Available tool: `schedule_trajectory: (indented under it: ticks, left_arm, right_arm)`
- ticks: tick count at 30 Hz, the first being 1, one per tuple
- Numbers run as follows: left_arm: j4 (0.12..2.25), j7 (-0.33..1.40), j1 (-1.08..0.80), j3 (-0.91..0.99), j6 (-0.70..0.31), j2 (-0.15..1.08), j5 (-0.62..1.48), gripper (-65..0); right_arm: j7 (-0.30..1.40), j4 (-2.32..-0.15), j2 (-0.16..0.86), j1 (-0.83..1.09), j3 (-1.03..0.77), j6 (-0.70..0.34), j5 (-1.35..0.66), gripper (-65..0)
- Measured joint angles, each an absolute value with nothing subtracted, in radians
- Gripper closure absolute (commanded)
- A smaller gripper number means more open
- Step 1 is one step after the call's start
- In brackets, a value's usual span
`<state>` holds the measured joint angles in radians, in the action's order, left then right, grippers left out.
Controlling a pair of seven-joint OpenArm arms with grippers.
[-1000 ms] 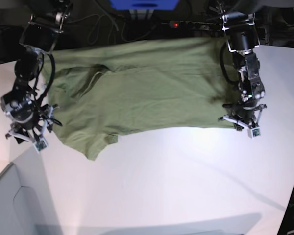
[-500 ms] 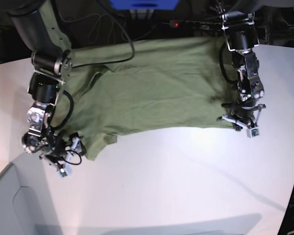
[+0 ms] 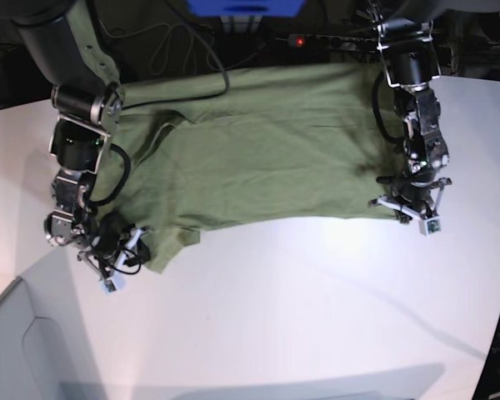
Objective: Fold the T-shirt properly
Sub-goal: 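Fold the held edge over the shirt again with both grippers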
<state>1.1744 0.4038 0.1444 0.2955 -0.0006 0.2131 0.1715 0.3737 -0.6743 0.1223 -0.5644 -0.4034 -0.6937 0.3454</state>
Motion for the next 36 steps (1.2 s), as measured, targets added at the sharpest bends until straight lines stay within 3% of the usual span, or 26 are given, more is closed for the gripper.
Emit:
schedule_trajectory:
  ticks: [1,2,8,18,36]
  left_arm:
    - [1.174,0.406,0.144,0.295,-0.001,0.213,0.171,0.0]
    - [1.174,0.406,0.144,0.295,-0.001,0.213,0.171,0.0]
    - [1.198,0.43,0.14,0.295,0.0,0.212,0.171,0.0]
    - [1.461,0.462,0.032,0.293,-0.001,0.203,0.175,0.0]
    - [1.716,0.456,-0.179,0.303,-0.001,0.18,0.178,0.0]
  right_arm:
    - [0.374,-0.674,0.122,-0.564,-0.403,-0.694,0.347,-0.7]
    - [0.379,-0.679,0.121,-0.564,-0.403,-0.694,0.347,0.0]
    - [0.451,-0.86,0.115,-0.486,-0.402,-0.695,0.376,-0.1]
    - [0.589,-1.306,0.106,-0.343,-0.405,-0.695,0.375,-0.1]
    - [0.593,-1.793,0.097,0.044,-0.403,-0.696,0.368,-0.1]
